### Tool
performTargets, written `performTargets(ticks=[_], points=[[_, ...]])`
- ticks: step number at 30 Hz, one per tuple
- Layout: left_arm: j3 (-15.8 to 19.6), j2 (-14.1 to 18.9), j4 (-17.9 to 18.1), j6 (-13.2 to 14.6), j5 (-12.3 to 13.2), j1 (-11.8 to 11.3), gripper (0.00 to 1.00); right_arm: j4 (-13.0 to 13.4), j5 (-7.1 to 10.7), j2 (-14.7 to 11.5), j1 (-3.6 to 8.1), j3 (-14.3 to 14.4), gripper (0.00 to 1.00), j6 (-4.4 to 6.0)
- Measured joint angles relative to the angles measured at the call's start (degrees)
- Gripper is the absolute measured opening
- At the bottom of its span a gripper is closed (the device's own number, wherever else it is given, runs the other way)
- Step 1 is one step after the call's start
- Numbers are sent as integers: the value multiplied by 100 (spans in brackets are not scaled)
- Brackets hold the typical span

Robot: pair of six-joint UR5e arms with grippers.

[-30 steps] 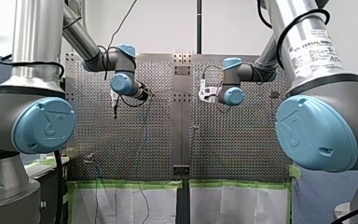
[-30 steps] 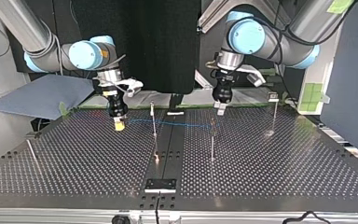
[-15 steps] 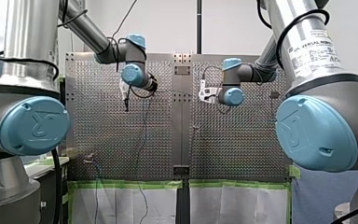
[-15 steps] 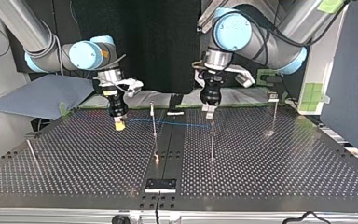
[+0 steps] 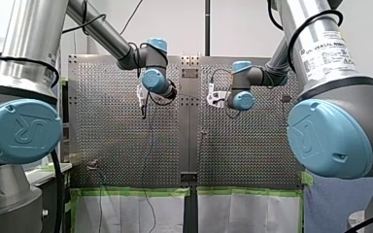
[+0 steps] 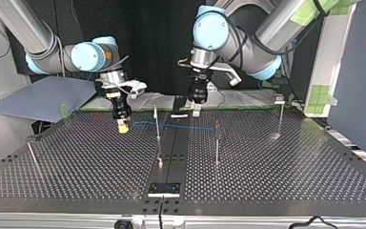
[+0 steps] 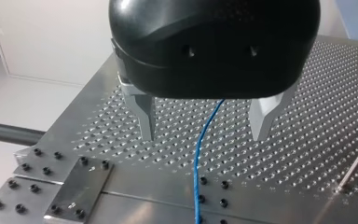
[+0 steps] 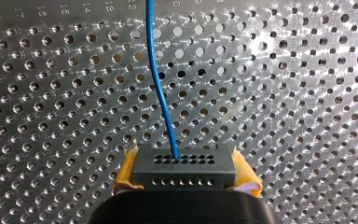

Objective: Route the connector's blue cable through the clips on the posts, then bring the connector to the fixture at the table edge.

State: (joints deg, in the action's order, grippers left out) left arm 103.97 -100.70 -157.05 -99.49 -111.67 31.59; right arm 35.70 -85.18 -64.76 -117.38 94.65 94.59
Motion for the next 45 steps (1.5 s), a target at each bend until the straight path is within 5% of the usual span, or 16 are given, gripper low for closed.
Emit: performTargets(ticks=[14, 25, 45], points=[[-507, -346, -210, 64, -693, 162, 100, -1, 8, 6, -7, 1, 0, 0], [-961, -794, 2, 103, -1187, 204, 100, 23, 9, 8, -9, -1, 0, 0], [-1369, -1174, -55, 190, -1189, 133, 100, 3, 44, 10, -12, -2, 0, 0]])
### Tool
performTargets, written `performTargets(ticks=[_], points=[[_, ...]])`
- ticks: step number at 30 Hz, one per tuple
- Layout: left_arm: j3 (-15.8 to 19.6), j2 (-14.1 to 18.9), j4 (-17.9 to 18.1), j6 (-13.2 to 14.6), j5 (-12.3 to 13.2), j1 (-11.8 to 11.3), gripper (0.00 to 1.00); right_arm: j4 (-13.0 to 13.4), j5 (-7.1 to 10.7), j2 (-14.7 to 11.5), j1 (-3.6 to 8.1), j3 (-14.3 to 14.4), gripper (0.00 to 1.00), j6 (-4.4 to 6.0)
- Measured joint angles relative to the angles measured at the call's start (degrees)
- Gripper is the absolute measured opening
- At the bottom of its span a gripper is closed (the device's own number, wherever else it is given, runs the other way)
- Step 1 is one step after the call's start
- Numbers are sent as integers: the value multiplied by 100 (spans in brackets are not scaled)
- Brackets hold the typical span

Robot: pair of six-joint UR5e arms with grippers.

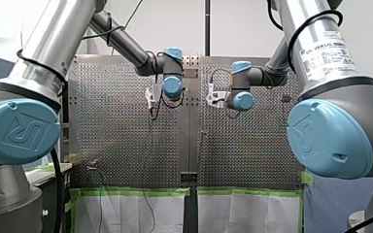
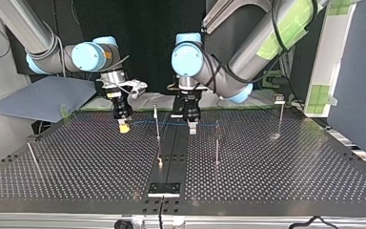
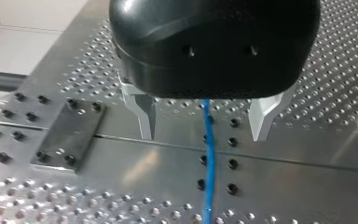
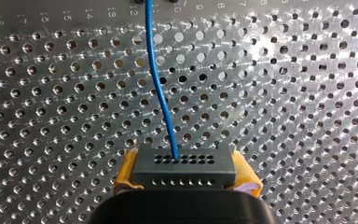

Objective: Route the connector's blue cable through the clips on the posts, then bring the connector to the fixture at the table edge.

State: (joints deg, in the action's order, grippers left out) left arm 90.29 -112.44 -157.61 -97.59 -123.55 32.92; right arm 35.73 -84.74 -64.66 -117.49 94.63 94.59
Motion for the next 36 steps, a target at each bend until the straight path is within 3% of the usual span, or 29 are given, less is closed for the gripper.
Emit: performTargets(ticks=[6, 17, 36], points=[[-69, -209, 80, -12, -34, -90, 100, -3, 0, 0, -2, 2, 0, 0], [-98, -230, 123, 25, -40, -246, 100, -3, 0, 0, -6, 4, 0, 0], [-101, -229, 180, 170, -48, -242, 100, -12, 0, 14, -13, 3, 0, 0]])
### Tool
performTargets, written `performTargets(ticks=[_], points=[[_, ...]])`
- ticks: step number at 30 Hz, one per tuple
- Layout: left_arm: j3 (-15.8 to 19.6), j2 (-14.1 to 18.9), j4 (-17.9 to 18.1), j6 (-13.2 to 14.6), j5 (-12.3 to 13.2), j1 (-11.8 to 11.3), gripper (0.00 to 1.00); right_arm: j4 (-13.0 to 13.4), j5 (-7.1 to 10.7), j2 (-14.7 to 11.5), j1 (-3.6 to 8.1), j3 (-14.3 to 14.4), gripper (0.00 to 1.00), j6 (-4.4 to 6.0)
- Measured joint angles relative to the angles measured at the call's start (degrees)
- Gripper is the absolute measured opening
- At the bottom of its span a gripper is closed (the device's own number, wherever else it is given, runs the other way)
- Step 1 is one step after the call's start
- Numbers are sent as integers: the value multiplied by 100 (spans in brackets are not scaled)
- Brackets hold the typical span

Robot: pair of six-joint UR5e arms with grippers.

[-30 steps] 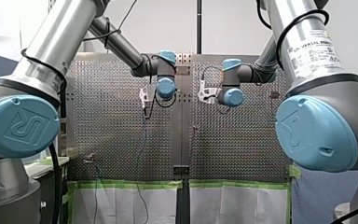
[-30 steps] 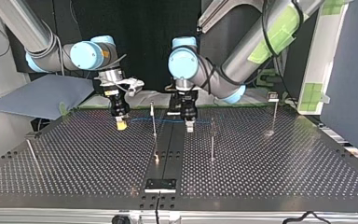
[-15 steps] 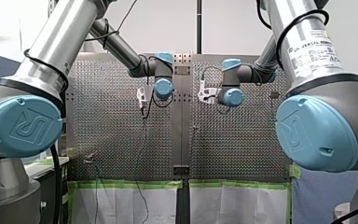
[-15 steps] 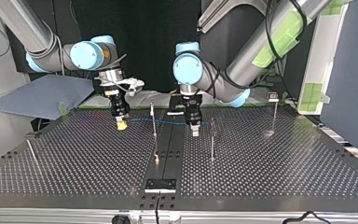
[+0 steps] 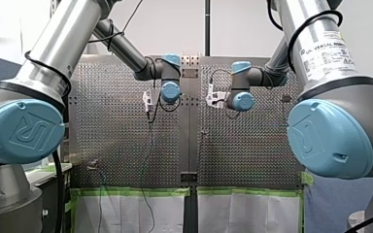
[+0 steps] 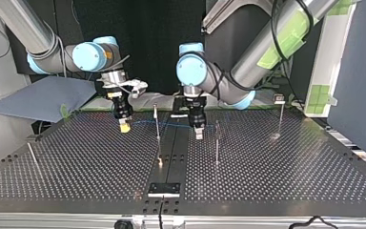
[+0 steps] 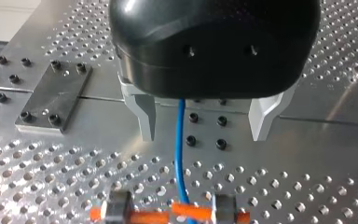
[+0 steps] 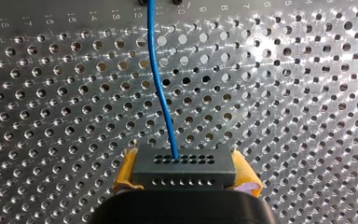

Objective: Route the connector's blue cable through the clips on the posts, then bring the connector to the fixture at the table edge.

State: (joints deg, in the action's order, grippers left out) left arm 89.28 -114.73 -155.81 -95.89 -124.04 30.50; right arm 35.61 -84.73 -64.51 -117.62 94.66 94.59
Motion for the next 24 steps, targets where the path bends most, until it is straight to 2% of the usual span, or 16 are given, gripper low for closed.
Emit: performTargets(ticks=[1, 2, 3, 4, 11, 24], points=[[0, 0, 8, 7, 2, 7, 100, 0, 0, 1, 1, 0, 0, -1], [0, 0, 13, 10, 4, 11, 88, 0, 0, 1, 1, 0, 0, -3], [0, 1, 16, 13, 5, 14, 88, 0, 0, 2, 0, -1, 0, -3], [0, 1, 22, 17, 4, 18, 0, 1, 0, 2, 0, -1, 0, -3], [2, 1, 191, 159, 48, 60, 0, 14, 0, 3, 1, -1, 0, -1], [7, -1, 226, 155, -48, 64, 0, 14, 0, 5, 1, -2, 0, -3]])
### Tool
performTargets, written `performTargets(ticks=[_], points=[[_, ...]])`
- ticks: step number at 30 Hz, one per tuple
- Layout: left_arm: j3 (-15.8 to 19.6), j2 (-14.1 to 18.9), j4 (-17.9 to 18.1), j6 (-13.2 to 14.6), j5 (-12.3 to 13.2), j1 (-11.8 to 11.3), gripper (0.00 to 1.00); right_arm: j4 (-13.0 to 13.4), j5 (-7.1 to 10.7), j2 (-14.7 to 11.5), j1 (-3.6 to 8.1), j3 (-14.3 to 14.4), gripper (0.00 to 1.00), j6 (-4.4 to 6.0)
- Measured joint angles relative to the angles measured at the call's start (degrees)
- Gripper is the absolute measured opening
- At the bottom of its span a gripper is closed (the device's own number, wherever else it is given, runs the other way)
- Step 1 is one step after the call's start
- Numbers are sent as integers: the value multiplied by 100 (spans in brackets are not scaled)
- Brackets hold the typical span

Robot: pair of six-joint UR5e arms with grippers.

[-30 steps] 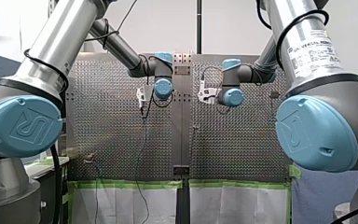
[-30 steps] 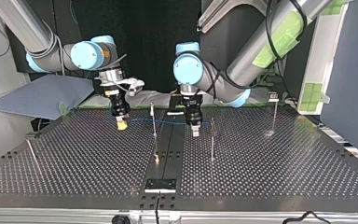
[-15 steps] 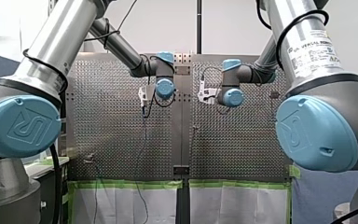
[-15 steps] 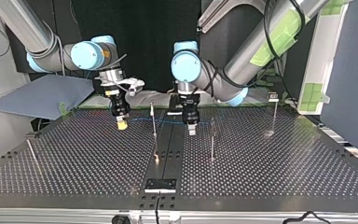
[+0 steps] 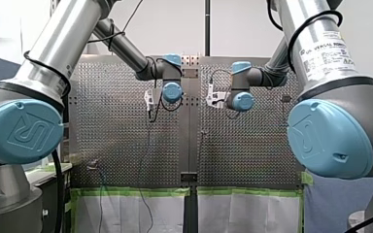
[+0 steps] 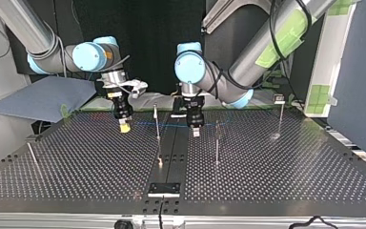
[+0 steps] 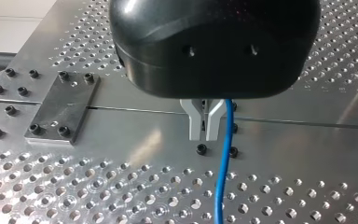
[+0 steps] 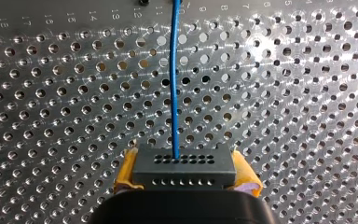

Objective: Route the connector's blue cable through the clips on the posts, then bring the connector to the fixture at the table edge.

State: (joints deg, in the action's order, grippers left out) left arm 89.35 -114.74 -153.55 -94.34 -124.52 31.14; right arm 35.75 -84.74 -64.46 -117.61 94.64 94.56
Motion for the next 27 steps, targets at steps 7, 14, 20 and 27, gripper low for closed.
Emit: performTargets(ticks=[7, 14, 20, 27], points=[[64, 1, -92, 11, -4, 57, 0, -45, -63, 0, 1, 4, 0, -10], [336, -4, 135, 18, 63, 108, 0, -177, -110, 4, -2, 58, 0, -29], [626, -7, 438, 86, 99, 132, 0, -260, -114, 7, -15, 134, 0, -31], [717, -25, 576, 116, 100, 196, 0, -229, -118, 12, -20, 236, 0, -37]])
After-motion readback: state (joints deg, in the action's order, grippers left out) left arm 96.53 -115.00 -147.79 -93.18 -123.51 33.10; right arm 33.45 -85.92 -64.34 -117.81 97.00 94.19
